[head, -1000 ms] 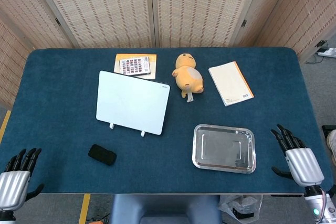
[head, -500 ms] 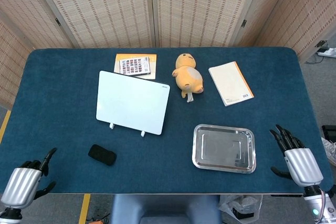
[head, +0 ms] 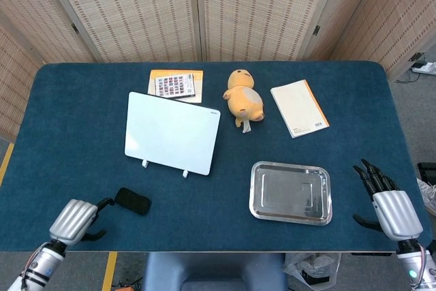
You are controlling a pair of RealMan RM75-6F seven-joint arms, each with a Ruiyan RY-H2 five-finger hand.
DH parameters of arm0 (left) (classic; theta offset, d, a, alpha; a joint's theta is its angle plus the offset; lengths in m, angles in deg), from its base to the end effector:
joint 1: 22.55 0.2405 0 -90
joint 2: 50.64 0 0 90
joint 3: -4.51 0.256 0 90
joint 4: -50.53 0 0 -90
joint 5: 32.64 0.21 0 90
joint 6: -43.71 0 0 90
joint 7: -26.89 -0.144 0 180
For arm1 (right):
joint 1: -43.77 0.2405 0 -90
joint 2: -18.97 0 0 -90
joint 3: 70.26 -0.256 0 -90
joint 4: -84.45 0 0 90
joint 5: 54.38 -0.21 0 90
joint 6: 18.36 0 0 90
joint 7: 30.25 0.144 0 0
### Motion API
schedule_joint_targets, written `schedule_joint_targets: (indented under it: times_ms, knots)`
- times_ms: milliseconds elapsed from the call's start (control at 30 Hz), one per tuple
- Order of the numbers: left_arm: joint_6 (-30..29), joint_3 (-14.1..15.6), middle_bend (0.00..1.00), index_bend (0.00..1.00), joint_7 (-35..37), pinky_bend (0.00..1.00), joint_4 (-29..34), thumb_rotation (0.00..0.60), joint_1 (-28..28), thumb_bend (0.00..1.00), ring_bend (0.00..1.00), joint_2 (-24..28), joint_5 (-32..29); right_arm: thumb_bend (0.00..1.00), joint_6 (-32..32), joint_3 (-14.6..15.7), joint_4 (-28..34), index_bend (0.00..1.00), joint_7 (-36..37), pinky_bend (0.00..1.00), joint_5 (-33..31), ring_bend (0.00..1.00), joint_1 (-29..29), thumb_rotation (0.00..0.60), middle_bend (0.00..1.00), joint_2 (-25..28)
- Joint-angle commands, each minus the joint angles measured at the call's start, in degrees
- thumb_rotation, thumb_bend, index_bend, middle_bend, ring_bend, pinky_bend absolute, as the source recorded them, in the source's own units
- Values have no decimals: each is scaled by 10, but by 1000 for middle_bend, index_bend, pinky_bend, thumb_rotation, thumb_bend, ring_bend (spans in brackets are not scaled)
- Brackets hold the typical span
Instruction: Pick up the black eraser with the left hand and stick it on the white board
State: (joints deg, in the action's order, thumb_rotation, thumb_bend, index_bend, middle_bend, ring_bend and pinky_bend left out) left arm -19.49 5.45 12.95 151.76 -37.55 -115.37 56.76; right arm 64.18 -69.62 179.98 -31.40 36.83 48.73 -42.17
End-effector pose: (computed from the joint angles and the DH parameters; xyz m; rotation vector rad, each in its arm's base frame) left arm -0.2580 0.1976 0.0815 -1.8913 -0.9495 -0.7236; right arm -0.2995 -0.1667 0.1515 1.5295 -0.9284 0.8725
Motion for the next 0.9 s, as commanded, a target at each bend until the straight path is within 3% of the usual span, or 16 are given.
schedule_joint_targets:
  times_ms: [33, 500, 900]
  knots:
    - [46, -27, 1000, 293, -32, 1000, 12, 600, -43, 222, 1000, -14, -52, 151, 4, 1, -4, 0, 10, 215, 6, 68, -2, 600, 0, 3]
    - [91, -21, 1000, 300, 6, 1000, -88, 600, -112, 222, 1000, -104, -18, 150, 14, 0, -8, 0, 20, 215, 8, 67, -6, 600, 0, 4]
    - [112, -13, 1000, 360, 35, 1000, -150, 600, -146, 225, 1000, -133, -16, 151, 11, -2, -8, 0, 21, 215, 4, 67, -5, 600, 0, 5]
